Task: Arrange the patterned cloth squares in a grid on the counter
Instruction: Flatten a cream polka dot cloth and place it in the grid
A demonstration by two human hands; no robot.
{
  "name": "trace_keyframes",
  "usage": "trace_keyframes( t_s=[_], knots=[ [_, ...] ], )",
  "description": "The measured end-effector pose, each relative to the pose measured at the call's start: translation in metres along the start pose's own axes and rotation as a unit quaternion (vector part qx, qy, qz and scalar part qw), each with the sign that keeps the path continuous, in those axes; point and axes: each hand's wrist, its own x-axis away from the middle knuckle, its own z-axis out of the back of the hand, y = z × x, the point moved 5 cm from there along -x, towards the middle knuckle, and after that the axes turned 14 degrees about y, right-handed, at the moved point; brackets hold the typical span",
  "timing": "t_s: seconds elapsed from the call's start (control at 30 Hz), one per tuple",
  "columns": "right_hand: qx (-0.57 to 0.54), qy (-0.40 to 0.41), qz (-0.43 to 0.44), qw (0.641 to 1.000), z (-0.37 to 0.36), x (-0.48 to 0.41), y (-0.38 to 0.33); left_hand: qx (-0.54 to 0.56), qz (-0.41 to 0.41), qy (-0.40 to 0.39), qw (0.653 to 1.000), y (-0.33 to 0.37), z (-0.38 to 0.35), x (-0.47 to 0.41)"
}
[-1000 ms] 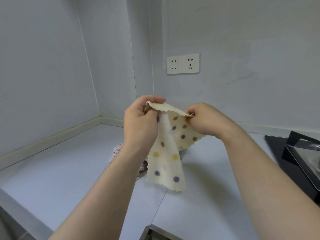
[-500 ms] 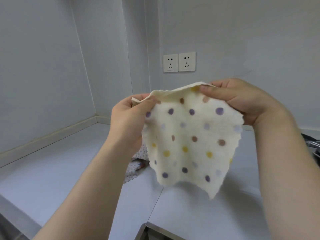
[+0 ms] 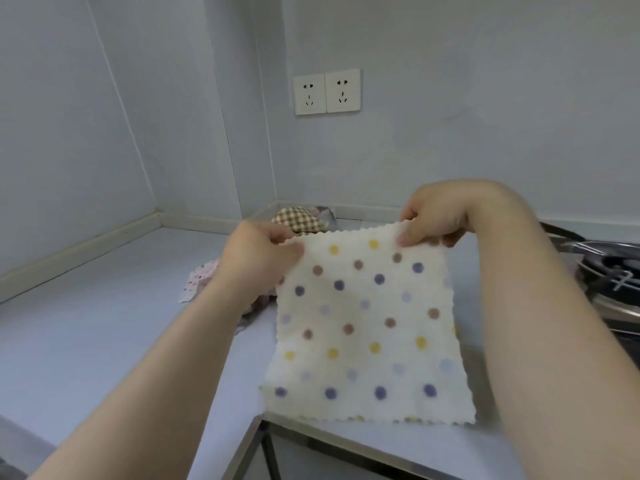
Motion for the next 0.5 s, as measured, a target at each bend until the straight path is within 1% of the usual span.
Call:
trace_keyframes(
  t_s=[0.1,0.13,0.2,0.27,0.33,0.4,0.43,0.5],
  knots=[
    [0.074,0.017,-0.023,0.997,-0.009,-0.003,0.009,-0.036,-0.034,-0.007,0.999,-0.002,-0.009,0.007],
    [0.073,0.033,-0.028,0.996,-0.011,-0.003,0.012,-0.041,-0.038,-0.013,0.998,-0.001,-0.013,0.009],
    [0.030,0.068,-0.044,0.996,-0.014,-0.002,0.019,-0.037,-0.032,-0.027,0.998,0.000,-0.019,0.014],
    [-0.016,0.109,-0.053,0.993,-0.016,0.002,0.028,0.011,-0.001,-0.045,0.999,0.002,-0.026,0.020],
    [-0.055,0.150,-0.059,0.985,-0.019,0.008,0.041,0.080,0.048,-0.064,0.994,0.005,-0.033,0.028],
    [-0.065,0.208,-0.060,0.974,-0.021,0.016,0.057,0.131,0.077,-0.081,0.985,0.007,-0.042,0.034],
    [-0.058,0.243,-0.055,0.967,-0.021,0.020,0.065,0.131,0.065,-0.086,0.986,0.007,-0.046,0.036],
    [-0.063,0.293,-0.044,0.953,-0.024,0.029,0.079,0.088,-0.006,-0.082,0.993,0.009,-0.053,0.039]
  ],
)
